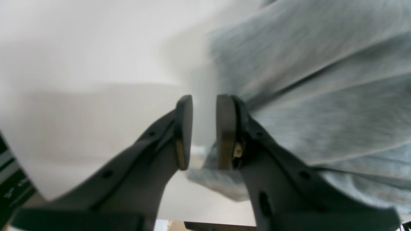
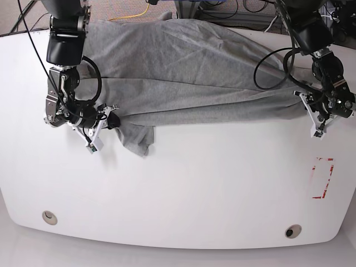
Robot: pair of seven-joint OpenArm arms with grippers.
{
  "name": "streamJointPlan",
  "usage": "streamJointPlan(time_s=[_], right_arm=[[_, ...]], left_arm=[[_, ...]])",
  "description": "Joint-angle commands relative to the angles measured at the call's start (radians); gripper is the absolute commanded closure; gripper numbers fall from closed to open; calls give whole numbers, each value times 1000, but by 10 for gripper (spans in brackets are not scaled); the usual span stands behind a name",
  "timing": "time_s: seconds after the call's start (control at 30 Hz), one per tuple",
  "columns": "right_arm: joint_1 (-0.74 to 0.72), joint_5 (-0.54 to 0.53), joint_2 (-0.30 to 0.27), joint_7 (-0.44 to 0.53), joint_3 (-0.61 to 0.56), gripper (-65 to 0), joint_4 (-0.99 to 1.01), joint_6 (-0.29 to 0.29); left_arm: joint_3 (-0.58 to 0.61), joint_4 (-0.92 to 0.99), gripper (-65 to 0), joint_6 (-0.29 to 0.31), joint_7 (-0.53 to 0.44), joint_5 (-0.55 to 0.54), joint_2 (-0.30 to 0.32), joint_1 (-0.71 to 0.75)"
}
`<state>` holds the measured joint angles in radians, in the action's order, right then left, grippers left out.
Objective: Layout the t-shirt on the table in an organized manner, then fold the t-shirt properly
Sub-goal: 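Lay the folded hem down, right gripper pulling its end outward, then open the left gripper and move it back along the fold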
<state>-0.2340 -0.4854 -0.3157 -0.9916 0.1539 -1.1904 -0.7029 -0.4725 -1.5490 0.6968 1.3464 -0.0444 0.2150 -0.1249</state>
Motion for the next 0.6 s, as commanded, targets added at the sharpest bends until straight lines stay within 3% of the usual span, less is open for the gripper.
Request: streamJointPlan(time_s=[0.0,0.27,0.37,0.57], right_arm=[[-17,4,-17,1,8,-3,-18,5],[-11,4,-15,1,8,-3,-18,5],[-11,4,-15,1,8,-3,-18,5],[-11,4,-15,1,8,-3,-18,5]], left_arm=[[-1,-52,-149,1,-2,-2,14,15],[-1,-213,-382,1,0,-2,13,35],[-2,-241,-429,1,0,-2,14,26],[-10,-235,-438,1,0,-4,31,-40]])
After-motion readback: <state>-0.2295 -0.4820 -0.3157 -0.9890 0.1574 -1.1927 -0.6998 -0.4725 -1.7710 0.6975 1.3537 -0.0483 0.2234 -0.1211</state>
